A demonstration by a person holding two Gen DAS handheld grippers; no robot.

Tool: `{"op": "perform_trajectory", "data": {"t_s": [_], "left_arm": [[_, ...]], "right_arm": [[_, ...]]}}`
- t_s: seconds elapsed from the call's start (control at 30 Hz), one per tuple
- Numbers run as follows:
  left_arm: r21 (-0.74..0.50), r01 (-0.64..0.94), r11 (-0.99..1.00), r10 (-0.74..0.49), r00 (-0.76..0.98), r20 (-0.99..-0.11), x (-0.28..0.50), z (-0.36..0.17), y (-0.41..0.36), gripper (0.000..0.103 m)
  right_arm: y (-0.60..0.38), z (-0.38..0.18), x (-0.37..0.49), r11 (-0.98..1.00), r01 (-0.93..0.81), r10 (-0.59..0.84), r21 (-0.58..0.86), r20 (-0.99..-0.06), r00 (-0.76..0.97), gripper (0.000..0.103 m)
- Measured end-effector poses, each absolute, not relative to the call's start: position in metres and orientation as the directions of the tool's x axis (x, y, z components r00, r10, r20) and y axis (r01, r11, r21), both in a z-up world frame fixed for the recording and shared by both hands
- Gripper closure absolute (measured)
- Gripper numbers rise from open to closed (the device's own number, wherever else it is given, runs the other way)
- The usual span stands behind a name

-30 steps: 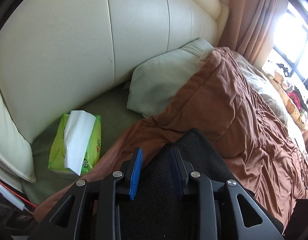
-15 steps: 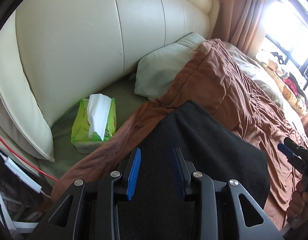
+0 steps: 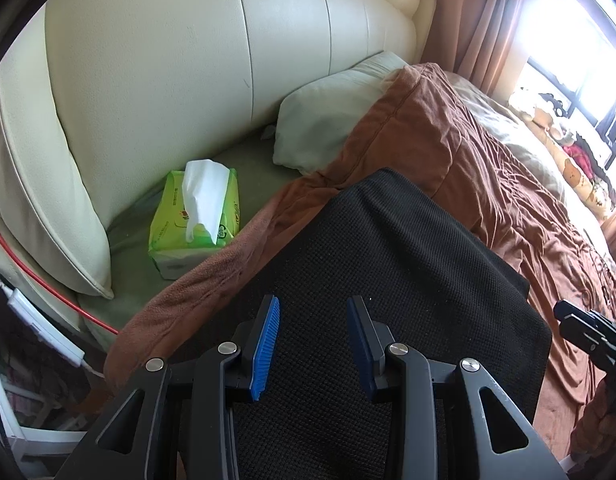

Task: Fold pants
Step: 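Lower the folded shorts onto the bed and open both tools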

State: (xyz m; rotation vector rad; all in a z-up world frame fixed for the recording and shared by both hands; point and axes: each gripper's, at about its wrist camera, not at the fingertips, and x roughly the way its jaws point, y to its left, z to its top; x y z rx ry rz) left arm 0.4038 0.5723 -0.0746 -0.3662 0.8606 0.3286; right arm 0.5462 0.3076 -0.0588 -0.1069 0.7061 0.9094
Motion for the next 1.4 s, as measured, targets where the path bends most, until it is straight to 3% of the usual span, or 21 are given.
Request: {"op": "perform_trajectory", "data": {"t_s": [0.1, 0.17, 0.23, 0.7, 1.17, 1.23, 1.3, 1.37, 1.4], "left_arm": [[-0.177, -0.426, 0.887, 0.127, 0.595, -0.793, 0.405, -0.086, 0.574, 0.066], [-0.157, -0.441, 0.884, 0.143, 0.573, -0.807, 0.406, -0.095, 0.576, 0.066], [-0.149, -0.452, 0.88, 0.146, 0.555, -0.819, 0.406, -0.104, 0.579, 0.066], [-0.138, -0.463, 0.875, 0.156, 0.541, -0.827, 0.384, -0.1, 0.577, 0.066], [-0.116, -0.5, 0.859, 0.191, 0.521, -0.832, 0.328, -0.069, 0.56, 0.058], [-0.121, -0.497, 0.859, 0.188, 0.527, -0.829, 0.321, -0.063, 0.553, 0.058], [-0.122, -0.494, 0.861, 0.189, 0.534, -0.824, 0.314, -0.055, 0.546, 0.057], [-0.126, -0.49, 0.862, 0.189, 0.542, -0.819, 0.306, -0.047, 0.538, 0.049], [-0.126, -0.49, 0.863, 0.192, 0.548, -0.814, 0.301, -0.043, 0.534, 0.043]], "right_arm": [[0.32, -0.072, 0.548, 0.641, -0.756, 0.638, 0.133, -0.64, 0.428, 0.078], [0.324, -0.083, 0.555, 0.663, -0.741, 0.598, 0.105, -0.67, 0.441, 0.088], [0.32, -0.093, 0.56, 0.675, -0.73, 0.585, 0.106, -0.68, 0.442, 0.092], [0.315, -0.099, 0.556, 0.747, -0.659, 0.495, 0.081, -0.73, 0.471, 0.091], [0.271, -0.051, 0.518, 0.751, -0.653, 0.485, 0.098, -0.753, 0.445, 0.088], [0.259, -0.042, 0.507, 0.753, -0.651, 0.487, 0.096, -0.747, 0.452, 0.083], [0.248, -0.032, 0.497, 0.759, -0.644, 0.489, 0.096, -0.738, 0.466, 0.069], [0.236, -0.022, 0.486, 0.762, -0.64, 0.493, 0.092, -0.724, 0.482, 0.051], [0.23, -0.018, 0.48, 0.765, -0.638, 0.492, 0.09, -0.72, 0.489, 0.048]]}}
